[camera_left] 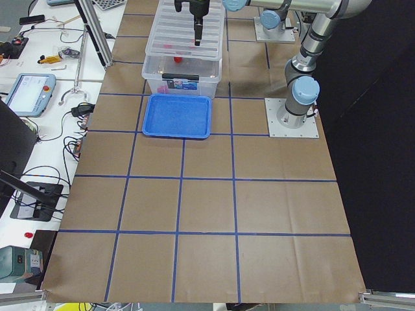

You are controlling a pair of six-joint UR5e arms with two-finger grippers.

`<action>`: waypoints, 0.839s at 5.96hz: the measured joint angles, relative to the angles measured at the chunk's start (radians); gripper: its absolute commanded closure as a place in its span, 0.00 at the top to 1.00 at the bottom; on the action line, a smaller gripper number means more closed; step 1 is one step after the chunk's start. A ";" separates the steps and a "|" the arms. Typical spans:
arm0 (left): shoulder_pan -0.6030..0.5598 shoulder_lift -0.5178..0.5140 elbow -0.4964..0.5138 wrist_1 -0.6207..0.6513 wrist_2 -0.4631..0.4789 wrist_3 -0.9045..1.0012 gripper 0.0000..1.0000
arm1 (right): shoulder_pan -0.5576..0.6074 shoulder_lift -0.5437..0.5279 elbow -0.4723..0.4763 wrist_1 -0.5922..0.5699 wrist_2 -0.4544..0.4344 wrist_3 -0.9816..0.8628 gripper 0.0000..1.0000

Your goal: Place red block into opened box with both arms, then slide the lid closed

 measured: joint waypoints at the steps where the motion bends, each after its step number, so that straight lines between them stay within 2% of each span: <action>1: 0.000 -0.001 0.004 0.000 0.000 0.000 0.98 | 0.014 -0.001 0.003 0.001 0.001 0.011 1.00; 5: 0.002 -0.006 0.008 -0.001 0.000 0.000 0.98 | 0.034 -0.013 0.017 0.017 0.034 0.040 1.00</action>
